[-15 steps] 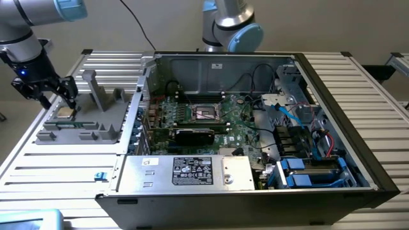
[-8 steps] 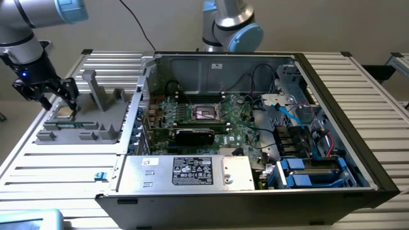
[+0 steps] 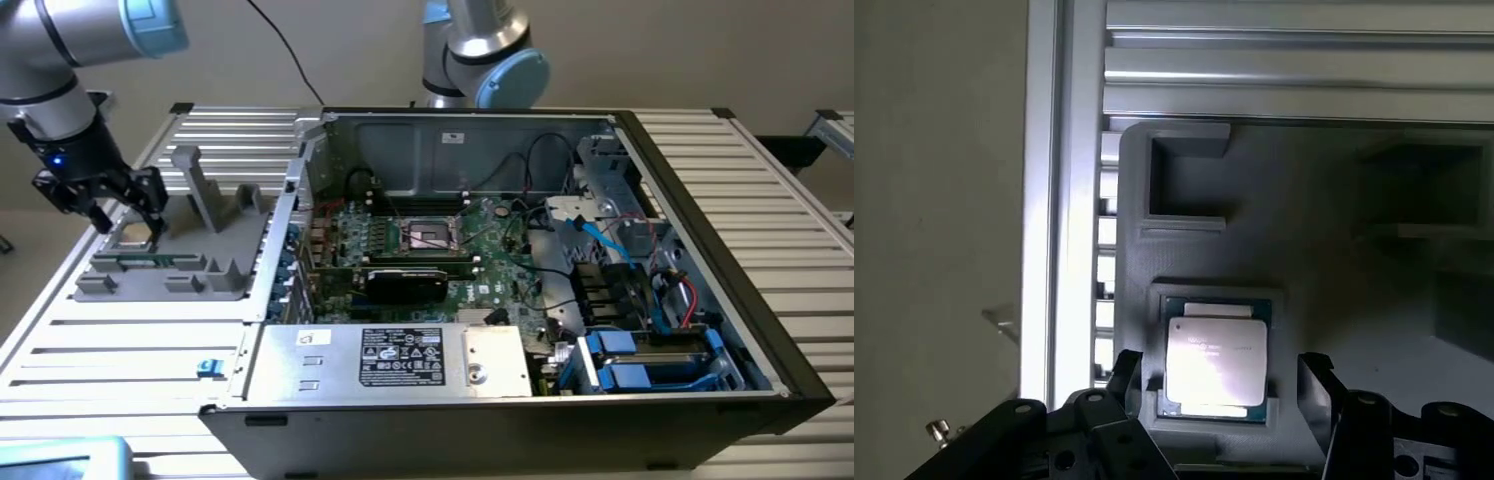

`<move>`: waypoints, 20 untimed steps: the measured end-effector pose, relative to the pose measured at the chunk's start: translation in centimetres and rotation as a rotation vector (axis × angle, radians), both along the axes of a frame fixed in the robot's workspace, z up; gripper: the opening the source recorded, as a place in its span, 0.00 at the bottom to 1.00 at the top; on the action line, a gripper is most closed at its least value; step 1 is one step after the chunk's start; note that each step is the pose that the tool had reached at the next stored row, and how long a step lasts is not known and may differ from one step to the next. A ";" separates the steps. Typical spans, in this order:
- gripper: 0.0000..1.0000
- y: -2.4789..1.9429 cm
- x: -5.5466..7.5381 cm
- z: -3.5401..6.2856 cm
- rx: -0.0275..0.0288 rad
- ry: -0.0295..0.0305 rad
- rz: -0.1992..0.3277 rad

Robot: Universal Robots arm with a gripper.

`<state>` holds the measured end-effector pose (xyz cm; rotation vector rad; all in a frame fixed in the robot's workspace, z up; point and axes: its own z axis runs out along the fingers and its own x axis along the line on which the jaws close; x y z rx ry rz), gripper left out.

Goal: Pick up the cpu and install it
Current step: 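Pick up the cpu and move it towards the insertion slot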

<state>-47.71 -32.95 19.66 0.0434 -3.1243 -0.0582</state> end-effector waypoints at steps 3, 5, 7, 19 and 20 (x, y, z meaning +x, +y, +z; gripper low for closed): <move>0.73 0.16 0.0 -0.27 0.0000 0.0001 0.000; 0.73 0.17 0.0 -0.52 0.0000 0.0015 0.000; 0.73 0.19 0.0 -0.71 0.0000 0.0051 0.000; 0.73 0.19 0.0 -0.93 0.0000 0.0102 0.000; 0.73 0.19 0.0 -0.96 0.0000 0.0102 0.000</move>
